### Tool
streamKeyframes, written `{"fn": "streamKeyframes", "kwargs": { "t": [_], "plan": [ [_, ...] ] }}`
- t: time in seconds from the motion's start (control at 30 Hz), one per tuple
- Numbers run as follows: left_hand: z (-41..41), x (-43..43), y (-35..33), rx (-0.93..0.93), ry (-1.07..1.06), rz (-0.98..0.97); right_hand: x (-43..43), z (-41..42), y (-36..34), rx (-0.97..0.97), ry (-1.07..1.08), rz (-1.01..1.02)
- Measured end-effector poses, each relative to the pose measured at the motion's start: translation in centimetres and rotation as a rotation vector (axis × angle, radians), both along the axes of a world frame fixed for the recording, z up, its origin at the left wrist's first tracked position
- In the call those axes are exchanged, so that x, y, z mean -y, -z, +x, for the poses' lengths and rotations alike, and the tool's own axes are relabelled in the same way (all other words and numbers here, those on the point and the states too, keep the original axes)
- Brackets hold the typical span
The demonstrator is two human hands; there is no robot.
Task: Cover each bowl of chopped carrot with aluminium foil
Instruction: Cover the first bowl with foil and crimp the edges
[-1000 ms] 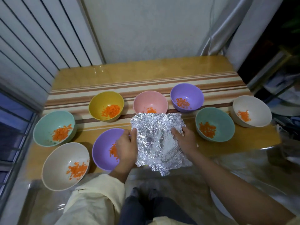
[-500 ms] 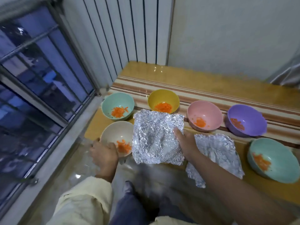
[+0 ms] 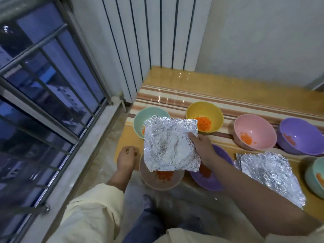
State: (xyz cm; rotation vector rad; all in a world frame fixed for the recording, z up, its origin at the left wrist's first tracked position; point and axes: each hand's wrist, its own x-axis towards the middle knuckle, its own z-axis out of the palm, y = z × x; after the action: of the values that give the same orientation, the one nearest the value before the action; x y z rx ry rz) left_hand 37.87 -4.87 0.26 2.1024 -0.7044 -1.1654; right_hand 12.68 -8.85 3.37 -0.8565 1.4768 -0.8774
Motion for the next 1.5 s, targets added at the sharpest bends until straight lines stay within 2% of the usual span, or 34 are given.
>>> {"fn": "streamKeyframes", "kwargs": {
  "t": [0.13, 0.3, 0.4, 0.57, 0.7, 0.87, 1.23, 1.4, 1.5],
  "plan": [
    [1.9, 3.9, 0.1, -0.238, 0.062, 0.027, 2.1, 2.3, 0.5, -0.062, 0.036, 0.03],
    [2.8, 7.7, 0.9, -0.38, 0.148, 0.104, 3.7, 3.4, 0.9, -0.162, 0.107, 0.014],
    [3.0, 9.3, 1.2, -0.448, 0.208, 0.121, 4.5, 3.6, 1.5, -0.126, 0.129, 0.037],
    [3.6, 11.6, 2.0, -0.438, 0.284, 0.044, 5.5, 4.6, 1.9, 0.005, 0.17, 0.1],
    [3.4, 13.9, 1.7, -0.425, 0.327, 0.02, 6.7, 5.1, 1.8, 0.037, 0.205, 0.105],
    [3.2, 15.8, 1.4, -0.505, 0.205, -0.01, 7.5, 4.7, 1.9, 0.03, 0.209, 0.12],
    [3.1, 12.5, 0.1, -0.514, 0.193, 0.149, 6.0, 2.7, 1.9, 0.008, 0.198, 0.144],
    [3.5, 7.8, 0.1, -0.476, 0.434, 0.404, 4.7, 1.2, 1.4, 0.01, 0.196, 0.13],
    [3.2, 4.8, 0.0, -0.511, 0.619, 0.471, 3.5, 0.8, 1.1, -0.003, 0.207, 0.138]
  ]
}}
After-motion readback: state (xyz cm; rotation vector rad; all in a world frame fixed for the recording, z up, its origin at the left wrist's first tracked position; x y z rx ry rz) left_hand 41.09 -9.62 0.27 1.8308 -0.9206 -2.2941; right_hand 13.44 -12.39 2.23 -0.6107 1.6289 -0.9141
